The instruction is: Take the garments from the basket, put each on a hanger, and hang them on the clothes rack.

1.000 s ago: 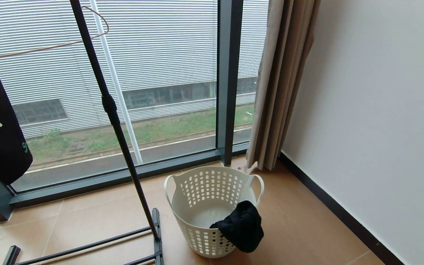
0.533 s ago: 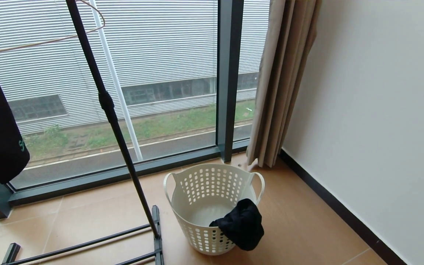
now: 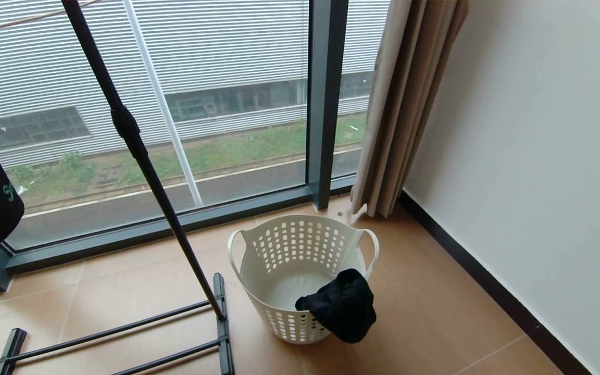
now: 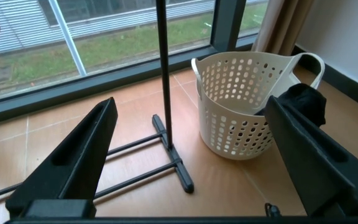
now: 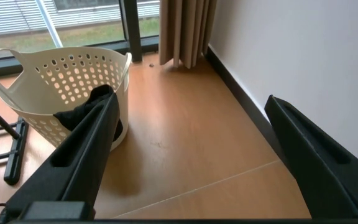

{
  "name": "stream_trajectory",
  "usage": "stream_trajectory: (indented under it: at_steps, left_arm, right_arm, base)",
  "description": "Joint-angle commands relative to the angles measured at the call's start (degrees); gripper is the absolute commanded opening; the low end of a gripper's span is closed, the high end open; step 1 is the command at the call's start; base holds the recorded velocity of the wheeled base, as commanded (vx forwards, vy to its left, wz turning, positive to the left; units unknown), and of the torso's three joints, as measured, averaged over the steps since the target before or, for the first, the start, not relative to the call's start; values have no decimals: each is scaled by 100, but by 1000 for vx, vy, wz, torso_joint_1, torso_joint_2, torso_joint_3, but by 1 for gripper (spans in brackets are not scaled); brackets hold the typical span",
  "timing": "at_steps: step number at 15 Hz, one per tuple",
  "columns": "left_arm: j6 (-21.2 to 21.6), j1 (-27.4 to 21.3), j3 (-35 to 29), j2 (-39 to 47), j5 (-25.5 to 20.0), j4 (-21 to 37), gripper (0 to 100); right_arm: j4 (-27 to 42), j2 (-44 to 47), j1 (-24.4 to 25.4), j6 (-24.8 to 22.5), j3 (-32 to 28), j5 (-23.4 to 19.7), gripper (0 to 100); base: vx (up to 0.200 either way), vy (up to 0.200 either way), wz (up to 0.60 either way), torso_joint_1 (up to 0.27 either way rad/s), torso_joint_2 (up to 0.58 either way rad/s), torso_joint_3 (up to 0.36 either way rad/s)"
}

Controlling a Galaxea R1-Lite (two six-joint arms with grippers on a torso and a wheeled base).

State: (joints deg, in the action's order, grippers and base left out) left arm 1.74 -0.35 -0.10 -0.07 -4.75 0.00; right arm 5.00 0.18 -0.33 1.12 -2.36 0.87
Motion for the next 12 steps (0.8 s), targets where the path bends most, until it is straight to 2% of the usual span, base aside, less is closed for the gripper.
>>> stream_trajectory:
  at_steps: [1,9,12]
  left_arm:
    - [1,0,1,7,1,0,100]
    - [1,0,1,7,1,0,100]
    - [1,0,1,7,1,0,100]
  right_arm:
    - [1,8,7,2,-1,1,100]
    - [1,-1,-2,11,-1,10,100]
    - [1,8,-2,2,-1,1,100]
  base:
    - [0,0,0,2,7,-207]
    - [0,0,0,4,2,-197]
    - [0,0,0,-5,5,-59]
